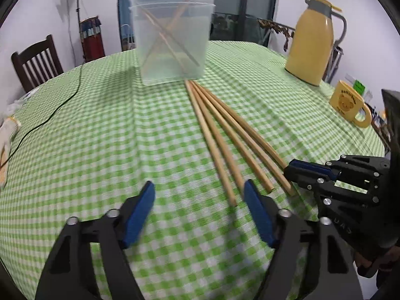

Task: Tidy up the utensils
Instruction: 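Close the right tool on one chopstick while the left tool grasps another, then lift both held chopsticks toward the clear container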

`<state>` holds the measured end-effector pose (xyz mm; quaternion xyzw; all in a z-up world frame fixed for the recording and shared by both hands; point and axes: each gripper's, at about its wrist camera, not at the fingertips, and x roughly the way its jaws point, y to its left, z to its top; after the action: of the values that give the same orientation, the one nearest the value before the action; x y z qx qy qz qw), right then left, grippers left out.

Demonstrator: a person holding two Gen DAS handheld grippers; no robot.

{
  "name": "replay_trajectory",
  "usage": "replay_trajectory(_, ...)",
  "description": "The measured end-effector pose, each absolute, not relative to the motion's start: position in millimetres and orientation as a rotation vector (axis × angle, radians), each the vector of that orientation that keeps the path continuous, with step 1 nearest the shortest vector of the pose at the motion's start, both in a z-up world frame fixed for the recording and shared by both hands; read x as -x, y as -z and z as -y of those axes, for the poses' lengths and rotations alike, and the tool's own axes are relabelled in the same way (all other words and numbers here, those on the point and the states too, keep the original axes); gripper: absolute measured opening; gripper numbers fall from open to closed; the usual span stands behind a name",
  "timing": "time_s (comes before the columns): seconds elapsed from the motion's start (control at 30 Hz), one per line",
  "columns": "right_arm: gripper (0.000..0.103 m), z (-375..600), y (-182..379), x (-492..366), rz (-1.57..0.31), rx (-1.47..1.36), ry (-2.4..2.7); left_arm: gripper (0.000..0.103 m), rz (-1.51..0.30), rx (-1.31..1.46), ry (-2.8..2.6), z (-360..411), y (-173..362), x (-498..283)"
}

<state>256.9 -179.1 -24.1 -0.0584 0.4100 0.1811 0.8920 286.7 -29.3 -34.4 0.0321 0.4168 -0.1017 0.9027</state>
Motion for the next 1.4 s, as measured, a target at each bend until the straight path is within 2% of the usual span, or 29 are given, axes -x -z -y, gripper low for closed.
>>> replay_trajectory(0.03,0.007,181,24,-256,-0.848,0.119,-0.375,0.051,-0.872,-0.079,0.203,33,37,-288)
replay_trajectory(0.1,0.007,186,25,-255,-0.845,0.112,-0.363,0.043,-0.890,-0.080,0.203,36,40,-292)
replay_trajectory(0.47,0.007,197,23,-252,-0.835,0.148,-0.348,0.042,-0.909,-0.107,0.152,49,43,-287)
replay_trajectory(0.5,0.007,197,23,-252,-0.834,0.151,-0.345,0.026,-0.900,-0.111,0.148,50,43,-285)
replay_trajectory(0.53,0.007,197,23,-252,-0.832,0.149,-0.340,0.002,-0.893,-0.119,0.143,49,43,-283)
replay_trajectory(0.77,0.007,197,10,-242,-0.797,0.148,-0.312,0.001,-0.874,-0.077,0.142,31,36,-268)
replay_trajectory(1.4,0.007,194,-56,-202,-0.616,0.158,-0.289,0.000,-0.657,0.036,0.149,-33,-41,-199)
